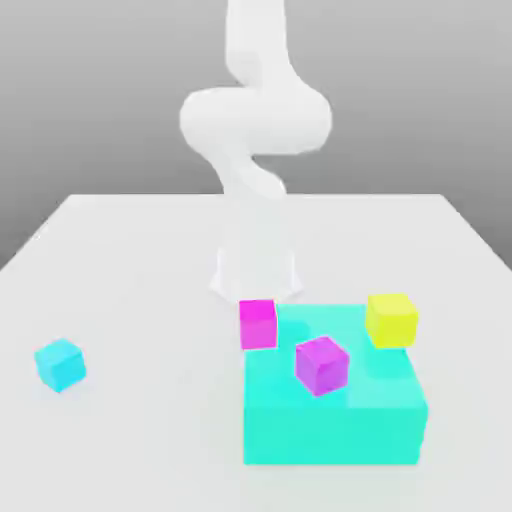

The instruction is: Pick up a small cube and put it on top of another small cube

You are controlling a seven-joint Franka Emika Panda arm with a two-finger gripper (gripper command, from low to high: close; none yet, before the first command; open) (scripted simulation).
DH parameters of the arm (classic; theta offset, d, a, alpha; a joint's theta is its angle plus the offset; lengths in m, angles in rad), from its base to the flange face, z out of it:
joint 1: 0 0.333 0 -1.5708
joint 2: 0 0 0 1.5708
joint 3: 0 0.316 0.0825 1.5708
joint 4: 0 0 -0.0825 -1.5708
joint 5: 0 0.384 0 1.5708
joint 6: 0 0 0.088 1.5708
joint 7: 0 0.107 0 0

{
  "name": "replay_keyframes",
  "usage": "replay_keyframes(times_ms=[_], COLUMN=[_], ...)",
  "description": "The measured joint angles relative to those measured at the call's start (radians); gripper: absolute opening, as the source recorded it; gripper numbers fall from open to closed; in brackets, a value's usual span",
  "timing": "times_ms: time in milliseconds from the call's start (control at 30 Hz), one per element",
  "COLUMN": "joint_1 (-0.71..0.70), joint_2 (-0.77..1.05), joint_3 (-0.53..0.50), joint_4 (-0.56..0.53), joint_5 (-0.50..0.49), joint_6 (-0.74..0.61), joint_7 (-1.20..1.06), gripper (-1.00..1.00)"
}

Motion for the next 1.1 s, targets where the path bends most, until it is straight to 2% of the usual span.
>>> replay_keyframes(times_ms=[400,700,800,933,967,1100], joint_1=[-0.145,-0.312,-0.369,-0.504,-0.531,-0.531], joint_2=[0.437,0.772,0.879,1.014,1.036,1.036], joint_3=[-0.273,-0.419,-0.353,-0.186,-0.154,-0.154], joint_4=[-0.214,-0.371,-0.368,-0.337,-0.332,-0.332], joint_5=[0.029,0.130,0.240,0.392,0.414,0.413], joint_6=[0.257,0.443,0.514,0.612,0.630,0.629], joint_7=[-0.109,-0.246,-0.334,-0.450,-0.467,-0.466], gripper=[0.00,0.00,0.00,0.00,-1.00,-1.00])
